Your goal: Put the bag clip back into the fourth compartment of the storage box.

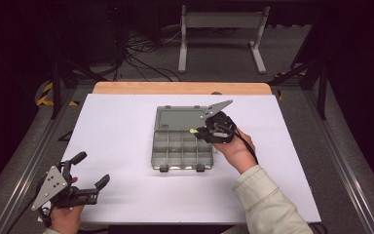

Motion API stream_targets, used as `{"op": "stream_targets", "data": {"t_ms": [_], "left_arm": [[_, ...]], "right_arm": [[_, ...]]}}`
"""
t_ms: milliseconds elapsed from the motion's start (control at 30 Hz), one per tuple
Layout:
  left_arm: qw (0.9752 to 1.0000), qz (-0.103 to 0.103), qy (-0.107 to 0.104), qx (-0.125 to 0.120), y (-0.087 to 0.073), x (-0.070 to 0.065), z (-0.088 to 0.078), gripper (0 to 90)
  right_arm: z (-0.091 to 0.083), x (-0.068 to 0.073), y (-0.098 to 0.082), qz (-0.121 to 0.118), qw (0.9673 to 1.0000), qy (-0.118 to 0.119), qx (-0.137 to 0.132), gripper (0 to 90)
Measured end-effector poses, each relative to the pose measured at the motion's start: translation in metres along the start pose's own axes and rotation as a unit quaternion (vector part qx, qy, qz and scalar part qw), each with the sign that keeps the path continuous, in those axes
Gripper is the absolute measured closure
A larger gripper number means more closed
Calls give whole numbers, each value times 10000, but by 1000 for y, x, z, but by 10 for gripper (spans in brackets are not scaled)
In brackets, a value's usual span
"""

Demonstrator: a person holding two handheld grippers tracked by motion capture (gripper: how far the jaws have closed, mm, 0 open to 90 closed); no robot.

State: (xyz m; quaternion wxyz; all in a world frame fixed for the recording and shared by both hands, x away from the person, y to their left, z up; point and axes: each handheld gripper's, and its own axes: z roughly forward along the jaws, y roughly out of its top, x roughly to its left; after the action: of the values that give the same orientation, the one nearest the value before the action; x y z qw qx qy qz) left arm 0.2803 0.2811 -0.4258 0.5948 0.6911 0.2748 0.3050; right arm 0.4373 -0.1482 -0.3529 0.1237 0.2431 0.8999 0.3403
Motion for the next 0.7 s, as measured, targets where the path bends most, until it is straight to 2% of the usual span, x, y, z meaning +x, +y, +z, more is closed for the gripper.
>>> {"op": "stream_targets", "data": {"t_ms": [133,367,700], "left_arm": [[10000,-3,0,4,0,0,0,9],[10000,2,-27,24,0,0,0,9],[10000,3,-36,27,0,0,0,9]], "right_arm": [[7,-5,-1,90,9999,-117,35,777],[19,-14,-3,259,9995,-180,40,777],[27,-23,-9,522,9980,-340,-49,777]]}}
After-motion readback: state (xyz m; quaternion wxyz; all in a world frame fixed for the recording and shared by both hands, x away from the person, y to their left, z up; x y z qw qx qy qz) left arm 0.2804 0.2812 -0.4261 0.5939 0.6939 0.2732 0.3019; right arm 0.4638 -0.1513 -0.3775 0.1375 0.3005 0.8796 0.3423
